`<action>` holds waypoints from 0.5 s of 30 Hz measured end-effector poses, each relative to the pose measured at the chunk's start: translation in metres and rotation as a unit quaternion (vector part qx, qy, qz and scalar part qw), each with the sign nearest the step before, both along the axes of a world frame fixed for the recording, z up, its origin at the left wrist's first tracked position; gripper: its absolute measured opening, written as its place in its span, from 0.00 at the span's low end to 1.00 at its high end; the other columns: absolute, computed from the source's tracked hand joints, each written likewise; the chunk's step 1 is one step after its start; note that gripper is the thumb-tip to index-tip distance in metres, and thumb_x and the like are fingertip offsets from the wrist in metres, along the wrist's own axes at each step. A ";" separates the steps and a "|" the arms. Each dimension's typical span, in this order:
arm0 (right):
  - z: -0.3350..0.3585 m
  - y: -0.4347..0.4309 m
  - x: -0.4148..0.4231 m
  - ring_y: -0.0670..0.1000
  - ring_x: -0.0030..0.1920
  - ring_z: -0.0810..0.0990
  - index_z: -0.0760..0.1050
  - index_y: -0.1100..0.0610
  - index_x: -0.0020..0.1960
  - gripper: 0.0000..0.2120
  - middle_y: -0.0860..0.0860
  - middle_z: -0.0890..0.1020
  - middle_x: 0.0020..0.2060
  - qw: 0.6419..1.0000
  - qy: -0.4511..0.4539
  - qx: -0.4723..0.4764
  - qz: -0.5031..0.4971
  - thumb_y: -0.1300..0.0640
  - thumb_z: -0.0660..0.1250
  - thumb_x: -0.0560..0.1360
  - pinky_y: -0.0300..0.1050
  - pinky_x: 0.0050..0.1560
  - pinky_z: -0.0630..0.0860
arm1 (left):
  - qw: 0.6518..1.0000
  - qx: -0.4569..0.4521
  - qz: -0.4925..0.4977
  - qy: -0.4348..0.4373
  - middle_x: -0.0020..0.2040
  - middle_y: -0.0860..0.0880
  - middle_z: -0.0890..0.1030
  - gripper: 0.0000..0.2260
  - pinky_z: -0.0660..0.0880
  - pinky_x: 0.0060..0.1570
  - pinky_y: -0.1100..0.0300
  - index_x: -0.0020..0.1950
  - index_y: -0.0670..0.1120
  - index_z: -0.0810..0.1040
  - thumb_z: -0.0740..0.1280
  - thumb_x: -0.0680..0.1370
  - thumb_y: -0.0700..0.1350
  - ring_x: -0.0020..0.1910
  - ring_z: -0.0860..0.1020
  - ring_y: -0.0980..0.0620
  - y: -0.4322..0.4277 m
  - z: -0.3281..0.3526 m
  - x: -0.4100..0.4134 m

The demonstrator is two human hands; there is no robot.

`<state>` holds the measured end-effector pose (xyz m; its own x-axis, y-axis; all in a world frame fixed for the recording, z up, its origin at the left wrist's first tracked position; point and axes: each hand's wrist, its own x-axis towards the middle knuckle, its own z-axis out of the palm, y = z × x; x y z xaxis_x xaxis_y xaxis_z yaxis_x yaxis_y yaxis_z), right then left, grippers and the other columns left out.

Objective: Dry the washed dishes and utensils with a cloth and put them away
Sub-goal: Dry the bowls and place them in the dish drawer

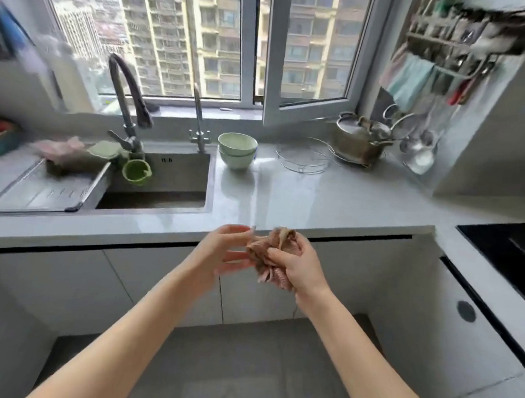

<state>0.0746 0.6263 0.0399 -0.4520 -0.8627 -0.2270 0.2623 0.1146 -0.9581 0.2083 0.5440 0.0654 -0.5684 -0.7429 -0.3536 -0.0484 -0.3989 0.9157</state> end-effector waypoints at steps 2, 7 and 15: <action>0.006 -0.027 0.005 0.54 0.33 0.82 0.69 0.63 0.59 0.18 0.61 0.80 0.49 1.000 -0.007 -0.012 0.027 0.73 0.66 0.72 0.43 0.27 0.77 | 1.000 -0.020 -0.010 -0.006 0.50 0.46 0.82 0.17 0.77 0.44 0.58 0.59 0.44 0.75 0.70 0.74 0.49 0.45 0.81 0.48 -0.026 -0.001 0.003; 0.010 -0.118 0.009 0.54 0.32 0.79 0.72 0.64 0.60 0.16 0.61 0.80 0.35 0.974 -0.030 0.013 0.226 0.64 0.68 0.73 0.40 0.31 0.70 | 0.990 -0.112 0.083 -0.006 0.50 0.44 0.83 0.11 0.77 0.46 0.57 0.51 0.48 0.79 0.74 0.71 0.48 0.47 0.81 0.49 -0.103 -0.012 -0.001; -0.019 -0.270 0.007 0.53 0.42 0.82 0.75 0.65 0.48 0.12 0.59 0.81 0.40 0.871 -0.287 0.112 0.384 0.62 0.73 0.67 0.43 0.44 0.79 | 0.984 -0.149 0.047 -0.092 0.55 0.47 0.75 0.14 0.71 0.48 0.67 0.52 0.51 0.78 0.68 0.71 0.36 0.54 0.73 0.54 -0.256 -0.052 -0.014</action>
<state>0.0818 0.3560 0.0213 0.4812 -0.7660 -0.4264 0.4544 0.6338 -0.6259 0.1940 0.2878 0.0133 -0.4392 -0.8751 -0.2031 -0.1995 -0.1254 0.9718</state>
